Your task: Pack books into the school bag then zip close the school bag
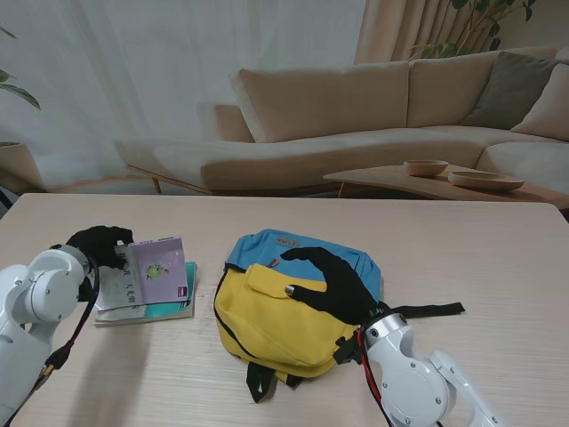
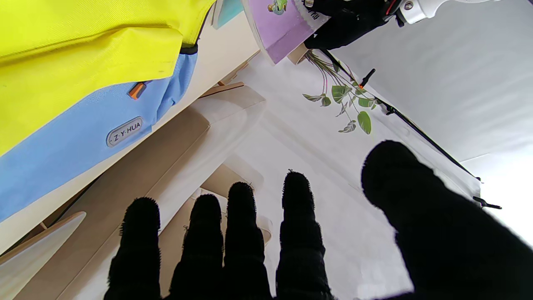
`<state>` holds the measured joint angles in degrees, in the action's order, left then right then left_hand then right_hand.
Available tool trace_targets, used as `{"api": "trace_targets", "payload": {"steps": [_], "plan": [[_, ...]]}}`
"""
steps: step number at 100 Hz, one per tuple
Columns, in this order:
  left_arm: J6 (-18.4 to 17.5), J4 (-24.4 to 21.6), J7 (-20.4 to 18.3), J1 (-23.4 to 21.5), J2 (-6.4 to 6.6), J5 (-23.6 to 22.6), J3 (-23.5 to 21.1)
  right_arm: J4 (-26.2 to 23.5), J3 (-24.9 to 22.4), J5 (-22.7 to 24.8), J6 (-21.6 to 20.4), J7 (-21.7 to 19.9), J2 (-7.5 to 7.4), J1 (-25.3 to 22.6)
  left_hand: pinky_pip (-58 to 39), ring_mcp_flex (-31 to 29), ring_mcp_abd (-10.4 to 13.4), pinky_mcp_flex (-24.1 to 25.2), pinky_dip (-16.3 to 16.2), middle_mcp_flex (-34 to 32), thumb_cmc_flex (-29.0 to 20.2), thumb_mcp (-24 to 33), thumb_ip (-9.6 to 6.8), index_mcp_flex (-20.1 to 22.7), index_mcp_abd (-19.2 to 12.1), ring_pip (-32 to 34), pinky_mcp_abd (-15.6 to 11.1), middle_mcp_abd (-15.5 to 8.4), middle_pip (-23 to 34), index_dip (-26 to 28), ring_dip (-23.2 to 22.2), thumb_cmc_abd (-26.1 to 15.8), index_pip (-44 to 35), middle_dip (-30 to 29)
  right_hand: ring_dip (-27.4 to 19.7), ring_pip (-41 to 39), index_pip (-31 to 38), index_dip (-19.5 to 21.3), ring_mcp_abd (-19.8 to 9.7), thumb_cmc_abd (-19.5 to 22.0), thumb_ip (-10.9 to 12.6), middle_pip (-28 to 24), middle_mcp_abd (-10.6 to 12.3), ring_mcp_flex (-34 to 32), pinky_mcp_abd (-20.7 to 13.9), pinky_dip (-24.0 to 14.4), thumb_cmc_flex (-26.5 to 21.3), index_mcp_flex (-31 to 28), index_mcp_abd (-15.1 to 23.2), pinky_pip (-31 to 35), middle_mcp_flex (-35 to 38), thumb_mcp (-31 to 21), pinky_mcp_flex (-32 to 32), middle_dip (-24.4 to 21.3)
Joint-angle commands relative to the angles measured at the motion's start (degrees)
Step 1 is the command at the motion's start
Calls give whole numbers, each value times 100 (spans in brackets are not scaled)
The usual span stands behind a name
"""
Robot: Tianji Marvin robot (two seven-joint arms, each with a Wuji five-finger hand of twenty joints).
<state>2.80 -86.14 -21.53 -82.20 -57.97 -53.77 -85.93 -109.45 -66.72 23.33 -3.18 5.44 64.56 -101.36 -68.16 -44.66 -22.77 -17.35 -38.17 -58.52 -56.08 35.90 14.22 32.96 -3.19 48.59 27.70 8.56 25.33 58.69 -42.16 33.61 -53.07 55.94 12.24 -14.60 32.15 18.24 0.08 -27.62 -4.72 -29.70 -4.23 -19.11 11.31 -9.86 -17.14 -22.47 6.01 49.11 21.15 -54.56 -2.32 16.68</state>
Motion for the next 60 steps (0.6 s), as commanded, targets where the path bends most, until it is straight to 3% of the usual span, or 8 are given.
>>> {"api": "trace_targets", "payload": {"steps": [1, 20, 31, 46, 60], "plan": [[-28, -232, -84, -111, -25, 93, -70, -49, -12, 32, -12, -71, 47, -37, -524, -354, -210, -10, -299, -149, -753, 355, -698, 624, -760, 706, 298, 141, 582, 745, -366, -830, -783, 321, -8, -47, -2, -49, -148, -72, 124, -36, 154, 11, -175, -80, 41, 102, 40, 120, -24, -159, -45, -24], [-166, -852, -96, -483, -59, 442, -364, -26, -58, -5, 56, -48, 63, 27, -617, -335, -231, 55, -411, -140, -792, 383, -721, 704, -694, 935, 348, 175, 885, 972, -572, -836, -805, 526, 21, -106, 1, -54, -116, -122, 152, -41, 141, -90, -155, -137, -19, 88, 9, 219, 23, -241, -130, -22], [-262, -1230, -130, -676, -75, 719, -510, 1, -40, -60, 122, -43, 75, 87, -616, -342, -258, 51, -427, -156, -794, 429, -724, 709, -651, 919, 345, 203, 867, 1001, -583, -804, -774, 509, 49, -142, 11, -63, -96, -238, 217, -48, 140, -133, -143, -209, -62, 102, 3, 305, 28, -567, -188, -14], [-356, -1746, -362, -866, -63, 1097, -644, 86, 55, -138, 262, -3, 103, 231, -607, -342, -273, 52, -437, -176, -780, 466, -730, 726, -616, 897, 352, 201, 840, 1013, -587, -790, -738, 490, 66, -171, 37, -61, -87, -312, 210, -70, 172, -166, -142, -250, -444, 149, -11, 359, 3, -859, -250, -2], [-305, -2144, -566, -951, -50, 1422, -635, 209, 193, -216, 400, 43, 135, 390, -600, -337, -253, 54, -446, -164, -778, 492, -738, 729, -561, 873, 348, 223, 828, 1011, -584, -790, -688, 501, 83, -198, 45, -66, -20, -395, 143, -97, 164, -155, -138, -275, -304, 254, -50, 387, -73, -838, -261, 14]]}}
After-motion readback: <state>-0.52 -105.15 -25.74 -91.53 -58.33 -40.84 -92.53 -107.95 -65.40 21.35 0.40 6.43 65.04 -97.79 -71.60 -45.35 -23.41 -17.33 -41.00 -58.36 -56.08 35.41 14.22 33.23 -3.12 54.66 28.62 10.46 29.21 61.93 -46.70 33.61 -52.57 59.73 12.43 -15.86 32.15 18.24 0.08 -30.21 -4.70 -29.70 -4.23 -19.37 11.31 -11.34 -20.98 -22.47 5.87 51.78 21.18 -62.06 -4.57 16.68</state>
